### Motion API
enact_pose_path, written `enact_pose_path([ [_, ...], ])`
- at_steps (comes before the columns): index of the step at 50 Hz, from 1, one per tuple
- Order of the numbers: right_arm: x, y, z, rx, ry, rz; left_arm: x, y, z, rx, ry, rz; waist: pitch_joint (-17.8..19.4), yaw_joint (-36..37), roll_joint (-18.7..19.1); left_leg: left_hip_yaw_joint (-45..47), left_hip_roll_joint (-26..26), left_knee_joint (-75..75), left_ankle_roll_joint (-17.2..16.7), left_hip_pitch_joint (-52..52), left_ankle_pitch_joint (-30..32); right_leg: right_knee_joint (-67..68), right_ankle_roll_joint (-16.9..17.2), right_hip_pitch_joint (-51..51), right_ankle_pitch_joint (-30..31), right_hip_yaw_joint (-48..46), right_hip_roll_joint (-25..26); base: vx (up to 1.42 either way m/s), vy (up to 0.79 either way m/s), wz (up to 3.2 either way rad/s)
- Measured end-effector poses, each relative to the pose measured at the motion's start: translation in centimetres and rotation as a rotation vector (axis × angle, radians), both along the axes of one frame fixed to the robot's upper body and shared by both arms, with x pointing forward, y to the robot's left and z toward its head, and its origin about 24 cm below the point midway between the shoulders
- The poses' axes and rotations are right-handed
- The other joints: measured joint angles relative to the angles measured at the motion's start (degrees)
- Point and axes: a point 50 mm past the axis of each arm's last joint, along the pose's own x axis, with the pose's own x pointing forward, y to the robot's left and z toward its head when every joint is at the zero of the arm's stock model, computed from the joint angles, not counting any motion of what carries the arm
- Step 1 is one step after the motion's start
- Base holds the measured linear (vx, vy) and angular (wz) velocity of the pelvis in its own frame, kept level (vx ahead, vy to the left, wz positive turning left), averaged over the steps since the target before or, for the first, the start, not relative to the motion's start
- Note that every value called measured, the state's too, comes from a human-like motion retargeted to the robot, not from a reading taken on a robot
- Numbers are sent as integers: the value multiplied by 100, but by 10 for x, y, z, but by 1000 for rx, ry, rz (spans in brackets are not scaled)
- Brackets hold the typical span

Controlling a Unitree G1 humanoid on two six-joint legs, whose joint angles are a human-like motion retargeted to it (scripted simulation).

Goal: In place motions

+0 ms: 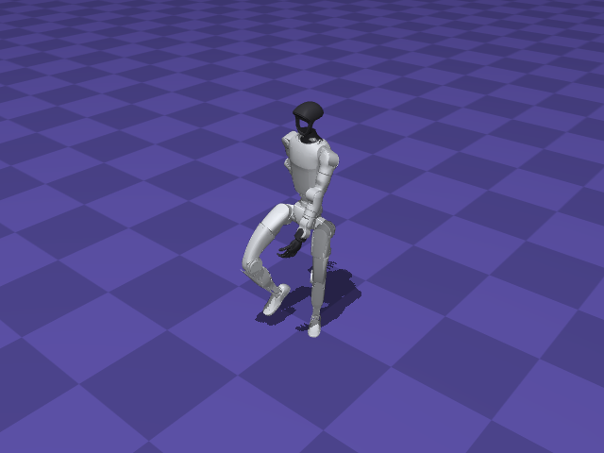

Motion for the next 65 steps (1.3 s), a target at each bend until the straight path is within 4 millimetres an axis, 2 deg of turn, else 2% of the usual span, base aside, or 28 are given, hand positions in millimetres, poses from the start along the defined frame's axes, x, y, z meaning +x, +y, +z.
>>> enact_pose_path([
  [2, -3, -1, 2, -24, 9, -26, 11, 2, 6, 28, -39, -12, 71, -47, -32, 0, 4, 29, 7, 21, -11, -137, -13, 74, 47, 2, -18, 0, 0, 0],
  [4, 0, -1, 0, -35, -4, -45, 13, 4, 8, 46, -48, -20, 94, -27, -47, 44, 6, 17, -19, 67, -24, -485, 46, 300, 173, 54, 80, -1, 2, -27],
  [8, 22, 1, -10, -10, -86, -47, -5, 4, -3, 43, 6, -25, -70, 129, -45, 229, -17, -67, -119, 117, -46, -1596, 208, 1029, 427, 94, 361, 5, 2, -44],
  [12, 54, 9, -23, 50, -193, -6, -51, 2, -26, 16, 160, -30, -410, 436, -66, 371, -99, -117, -215, 74, -76, -3277, 566, 1971, 720, 354, 875, 11, -3, -43],
  [15, 80, 15, -32, 91, -272, 52, -92, 2, -41, -9, 290, -12, -614, 633, -163, 423, -258, -106, -246, 49, -127, -4823, 658, 2773, 924, 423, 1012, 10, -7, -29],
  [17, 98, 17, -37, 108, -319, 98, -118, 2, -48, -16, 358, 25, -717, 791, -290, 483, -429, -92, -268, 68, -174, -5877, 975, 3320, 515, 373, 972, 11, -9, -41],
  [20, 120, 20, -41, 131, -381, 166, -156, 5, -55, -16, 470, 91, -840, 1084, -429, 599, -606, -110, -312, 138, -224, -6871, 876, 3831, -331, -32, 923, 11, -7, -47],
  [23, 139, 22, -44, 149, -440, 224, -184, 7, -58, -20, 562, 131, -928, 1279, -497, 684, -664, -146, -390, 126, -233, -7384, 845, 3906, -389, -316, 876, 2, -12, -39],
  [25, 150, 23, -46, 156, -480, 255, -194, 10, -58, -23, 607, 143, -958, 1388, -528, 777, -681, -174, -442, 84, -223, -7502, 911, 3838, -307, -290, 865, -6, -12, -47],
  [27, 152, 24, -46, 150, -500, 262, -198, 9, -58, -29, 631, 143, -942, 1399, -480, 826, -615, -176, -477, 39, -197, -7464, 917, 3762, -322, -236, 902, -6, -15, -13],
  [29, 146, 23, -46, 140, -490, 250, -198, 8, -58, -40, 634, 136, -899, 1302, -398, 774, -516, -157, -499, -6, -162, -7411, 861, 3735, -375, -269, 959, -5, -18, 27],
  [32, 123, 21, -43, 118, -425, 204, -191, 8, -58, -61, 608, 118, -810, 1145, -312, 687, -399, -117, -529, -34, -123, -7287, 796, 3752, -511, -326, 1038, -4, -20, 38],
  [35, 93, 18, -37, 88, -338, 132, -185, 9, -58, -71, 576, 79, -778, 1098, -271, 613, -324, -93, -577, -22, -96, -7207, 785, 3815, -653, -397, 1063, 1, -18, 28],
  [38, 70, 15, -30, 46, -265, 80, -189, 14, -59, -52, 582, 38, -802, 1100, -268, 558, -290, -33, -633, 17, -109, -7241, 741, 3917, -760, -447, 1091, 4, -22, 17],
  [40, 66, 12, -28, 21, -237, 61, -199, 21, -59, -15, 610, 25, -811, 1097, -263, 565, -231, 111, -678, 19, -169, -7281, 716, 3973, -798, -455, 1104, 3, -18, 11],
  [42, 77, 10, -30, 4, -247, 56, -216, 29, -60, 35, 655, 32, -806, 1106, -259, 494, -152, 452, -667, -100, -197, -7320, 695, 4011, -821, -432, 1096, -2, -18, -1],
  [45, 119, 14, -38, 5, -355, 76, -255, 36, -58, 100, 770, 94, -774, 1206, -330, 538, 3, 1345, -502, -448, 186, -7315, 650, 4014, -852, -244, 1025, -4, -15, -34],
  [47, 167, 26, -44, 49, -477, 103, -282, 34, -55, 87, 858, 159, -721, 1278, -505, 774, 422, 2794, -264, -1080, 860, -7258, 650, 3940, -886, -96, 843, -19, -22, -28],
  [50, 251, 54, -42, 148, -718, 126, -322, 30, -46, 46, 978, 254, -511, 1641, -444, 118, 1160, 5170, 404, -2642, 2055, -7220, 657, 3849, -954, 98, 1017, -17, -24, -48],
  [54, 351, 90, -12, 290, -993, 129, -382, 14, -24, -81, 1194, 269, -4, 2510, -539, 50, 1974, 7501, 611, -4011, 913, -7120, 375, 4072, -945, 345, 1201, -5, -18, -97],
  [58, 437, 119, 43, 375, -1314, 124, -416, -8, -6, -214, 1323, 230, 599, 3465, -702, 103, 2550, 8800, 510, -5267, 436, -6832, 149, 4230, -1076, 771, 1133, -15, -11, -132],
  [61, 478, 128, 82, 397, -1490, 173, -434, -17, 5, -268, 1376, 179, 980, 4090, -913, 266, 2520, 9118, 367, -5869, 365, -6529, 89, 4180, -1131, 1046, 768, -2, -5, -115],
  [65, 505, 128, 115, 354, -1629, 284, -439, -27, 9, -302, 1415, 162, 1255, 4530, -993, 343, 2304, 9131, 275, -6198, 253, -6276, -24, 4124, -1192, 1218, 563, -3, -1, -34],
])
